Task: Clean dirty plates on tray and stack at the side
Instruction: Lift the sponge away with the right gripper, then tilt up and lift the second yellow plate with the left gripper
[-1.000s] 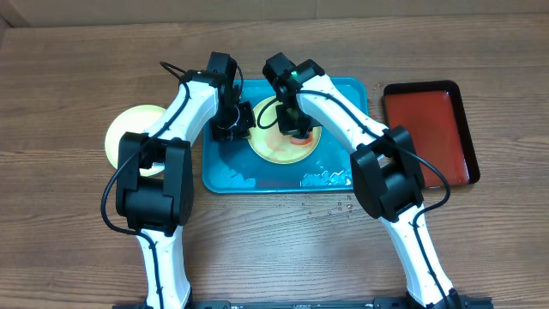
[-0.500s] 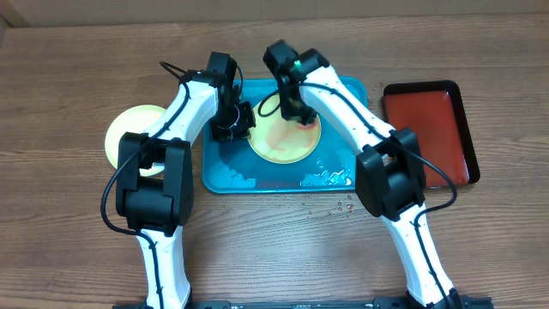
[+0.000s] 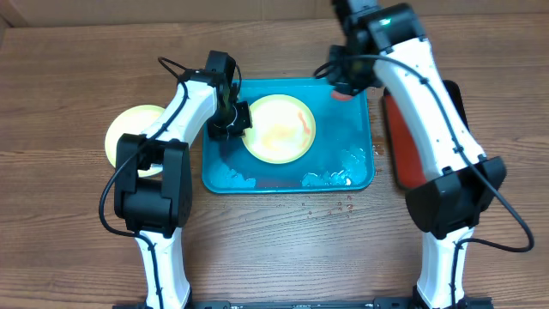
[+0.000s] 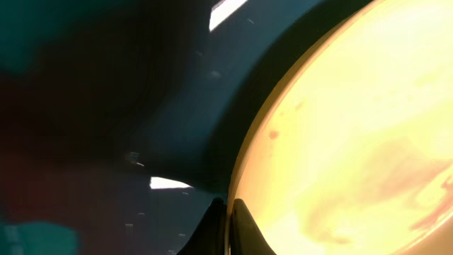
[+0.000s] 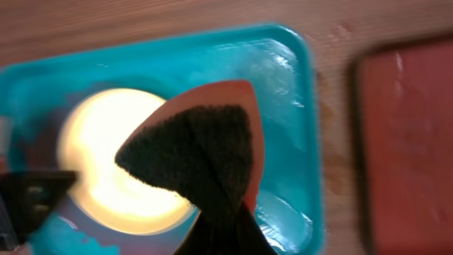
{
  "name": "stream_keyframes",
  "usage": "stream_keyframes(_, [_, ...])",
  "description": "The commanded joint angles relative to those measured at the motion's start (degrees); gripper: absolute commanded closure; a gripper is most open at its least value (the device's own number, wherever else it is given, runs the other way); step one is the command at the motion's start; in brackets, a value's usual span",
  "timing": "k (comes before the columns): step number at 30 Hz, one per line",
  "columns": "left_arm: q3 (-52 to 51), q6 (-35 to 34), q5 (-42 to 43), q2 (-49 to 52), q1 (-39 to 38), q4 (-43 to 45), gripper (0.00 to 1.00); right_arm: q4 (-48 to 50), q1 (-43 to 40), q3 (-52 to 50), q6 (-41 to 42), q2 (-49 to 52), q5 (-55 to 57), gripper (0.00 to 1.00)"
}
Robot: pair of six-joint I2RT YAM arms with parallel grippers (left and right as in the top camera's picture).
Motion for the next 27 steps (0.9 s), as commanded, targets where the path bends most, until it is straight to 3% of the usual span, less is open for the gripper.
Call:
stream_keyframes(1, [0.9,2.6,-7.3,-6.6,0.7,-0.3,0.96,-1.4,-2.2,0.6,-2.5,-0.2,-1.9,0.96])
stream_keyframes(16, [0.9,11.0,-33.5,-22.6,-5.0,-0.6,0.96,-0.4,-3.3,0.6,-4.2,-0.1,-2.5,0.96])
stream_keyframes(27, [0.9,11.3,-64.9,-23.4,-19.3,-1.6,0.96,-0.3,-3.3,0.6,-4.2,-0.1,-2.5,0.96])
